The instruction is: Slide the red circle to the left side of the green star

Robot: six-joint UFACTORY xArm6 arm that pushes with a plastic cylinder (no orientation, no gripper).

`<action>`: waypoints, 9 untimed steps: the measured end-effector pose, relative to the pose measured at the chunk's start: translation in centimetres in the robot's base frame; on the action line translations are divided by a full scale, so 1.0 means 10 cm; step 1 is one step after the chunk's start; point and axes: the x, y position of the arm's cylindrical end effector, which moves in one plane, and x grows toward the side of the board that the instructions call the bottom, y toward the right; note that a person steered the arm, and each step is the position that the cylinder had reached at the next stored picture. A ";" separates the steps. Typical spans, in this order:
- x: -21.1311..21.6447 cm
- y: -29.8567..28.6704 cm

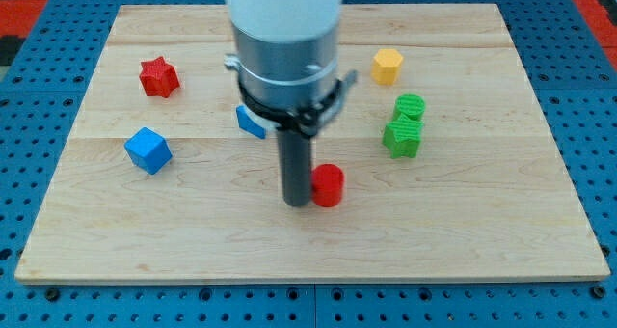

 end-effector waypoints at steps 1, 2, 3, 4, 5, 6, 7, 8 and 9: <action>0.20 0.03; 0.11 0.05; -0.01 -0.08; -0.30 -0.05; -0.33 0.05; -0.23 0.05; -0.10 0.01; -0.10 0.67; -0.10 0.82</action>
